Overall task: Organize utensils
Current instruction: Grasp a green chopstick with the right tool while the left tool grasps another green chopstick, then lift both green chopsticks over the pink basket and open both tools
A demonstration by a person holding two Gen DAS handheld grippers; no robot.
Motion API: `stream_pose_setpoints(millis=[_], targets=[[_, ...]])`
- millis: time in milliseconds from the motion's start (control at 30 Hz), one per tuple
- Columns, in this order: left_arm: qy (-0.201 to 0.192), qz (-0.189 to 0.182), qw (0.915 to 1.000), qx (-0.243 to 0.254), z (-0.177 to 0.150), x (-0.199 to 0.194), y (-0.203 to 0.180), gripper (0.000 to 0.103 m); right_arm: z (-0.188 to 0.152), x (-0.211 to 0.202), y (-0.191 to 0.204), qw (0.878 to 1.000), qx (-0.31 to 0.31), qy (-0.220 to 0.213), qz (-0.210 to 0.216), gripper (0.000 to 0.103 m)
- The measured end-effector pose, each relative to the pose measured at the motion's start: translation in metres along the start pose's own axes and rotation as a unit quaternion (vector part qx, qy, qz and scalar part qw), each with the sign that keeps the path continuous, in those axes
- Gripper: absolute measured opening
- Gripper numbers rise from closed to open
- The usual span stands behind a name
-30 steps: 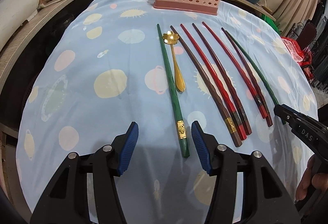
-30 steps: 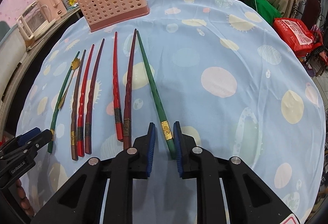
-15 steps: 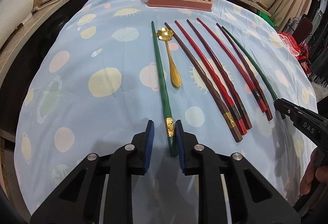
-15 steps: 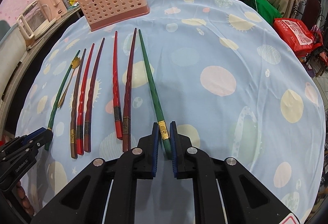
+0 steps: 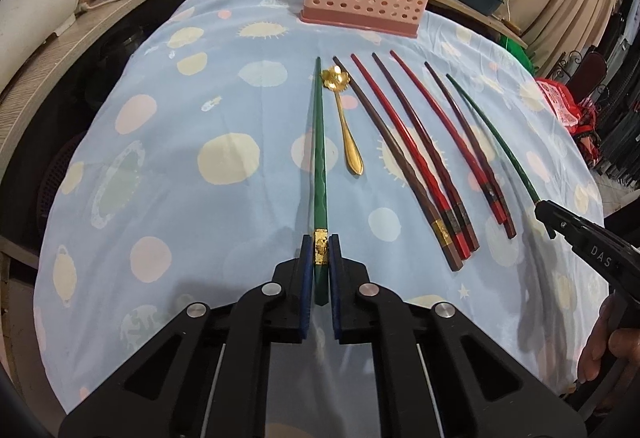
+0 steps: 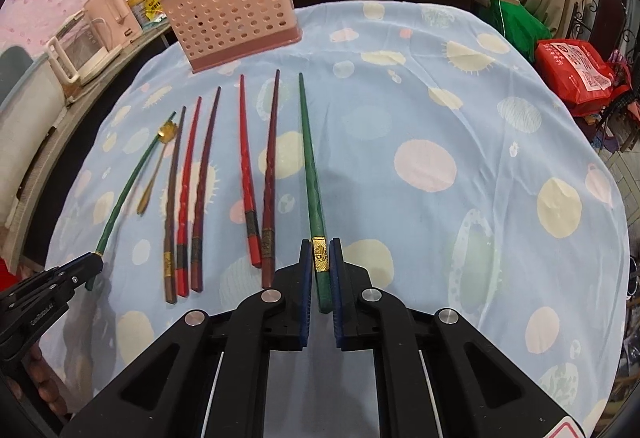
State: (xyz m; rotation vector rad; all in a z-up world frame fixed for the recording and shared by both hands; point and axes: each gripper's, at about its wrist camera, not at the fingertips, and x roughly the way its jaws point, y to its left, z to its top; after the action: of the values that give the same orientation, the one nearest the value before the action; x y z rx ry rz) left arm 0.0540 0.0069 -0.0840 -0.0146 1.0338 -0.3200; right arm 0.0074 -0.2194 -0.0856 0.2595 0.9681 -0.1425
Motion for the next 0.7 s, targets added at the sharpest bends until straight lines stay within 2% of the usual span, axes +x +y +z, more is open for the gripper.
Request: stream_pose_setpoints(millis=[267, 700], targets=[[-0.033, -0.002, 0.9994, -0.009, 0.014, -0.029, 0.006, 0.007, 0.018, -0.036, 0.002, 0.999, 0.007, -0.042, 0.019, 0.007], [-0.095, -0.002, 0.9954, -0.011, 0.063, -0.075, 0.009, 0.007, 0.060, -0.077, 0.014, 0.994, 0.003, -0.102, 0.044, 0.007]])
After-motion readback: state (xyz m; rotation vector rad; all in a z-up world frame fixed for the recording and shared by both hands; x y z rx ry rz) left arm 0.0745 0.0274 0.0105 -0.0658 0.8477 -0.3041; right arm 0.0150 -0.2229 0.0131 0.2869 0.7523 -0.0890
